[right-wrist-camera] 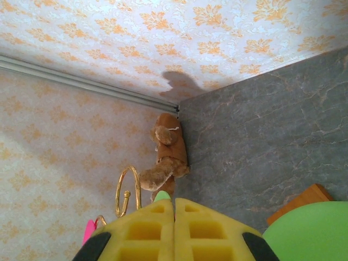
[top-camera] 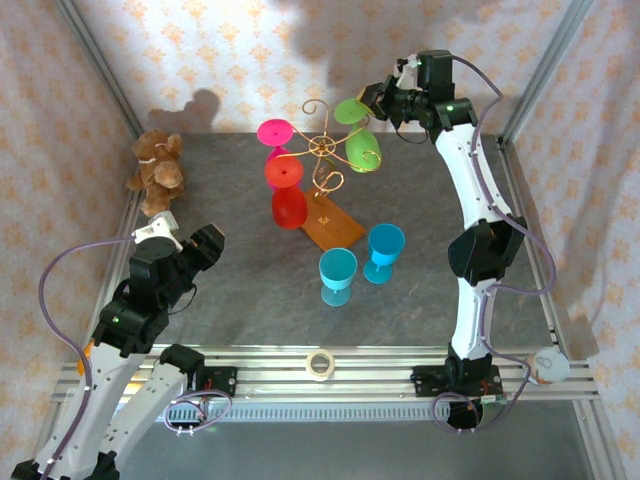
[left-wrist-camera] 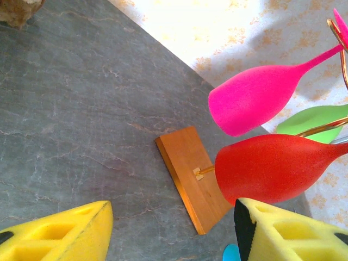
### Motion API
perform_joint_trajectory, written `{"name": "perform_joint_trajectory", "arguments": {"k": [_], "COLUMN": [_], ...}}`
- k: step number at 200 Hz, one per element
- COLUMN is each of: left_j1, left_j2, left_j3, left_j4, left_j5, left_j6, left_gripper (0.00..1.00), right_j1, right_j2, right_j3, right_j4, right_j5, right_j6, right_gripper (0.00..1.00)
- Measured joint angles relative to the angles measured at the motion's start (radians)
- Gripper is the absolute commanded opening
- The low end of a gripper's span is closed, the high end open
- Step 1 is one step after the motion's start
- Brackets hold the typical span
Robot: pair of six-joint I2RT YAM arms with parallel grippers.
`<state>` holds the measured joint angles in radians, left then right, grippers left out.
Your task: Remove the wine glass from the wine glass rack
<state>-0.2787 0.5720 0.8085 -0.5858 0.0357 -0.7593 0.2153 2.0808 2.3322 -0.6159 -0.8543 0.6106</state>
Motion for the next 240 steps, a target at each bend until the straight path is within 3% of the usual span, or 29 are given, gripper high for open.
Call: {"name": "perform_joint_trajectory", "arguments": {"k": [240], "left_j1": [0.006], "left_j2": [-0.003], "left_j3": [-0.007], "left_j4": [-0.001], "left_j5": [0.0], "left_j6": [0.01], "left_gripper": [0.61], "right_j1": [0.0], "right_j2": [-0.063], "right_j3": [-0.023], "right_j4": [0.025], "right_j5": [0.002], "right_j6": [0.044], "right_gripper": [0.0]}}
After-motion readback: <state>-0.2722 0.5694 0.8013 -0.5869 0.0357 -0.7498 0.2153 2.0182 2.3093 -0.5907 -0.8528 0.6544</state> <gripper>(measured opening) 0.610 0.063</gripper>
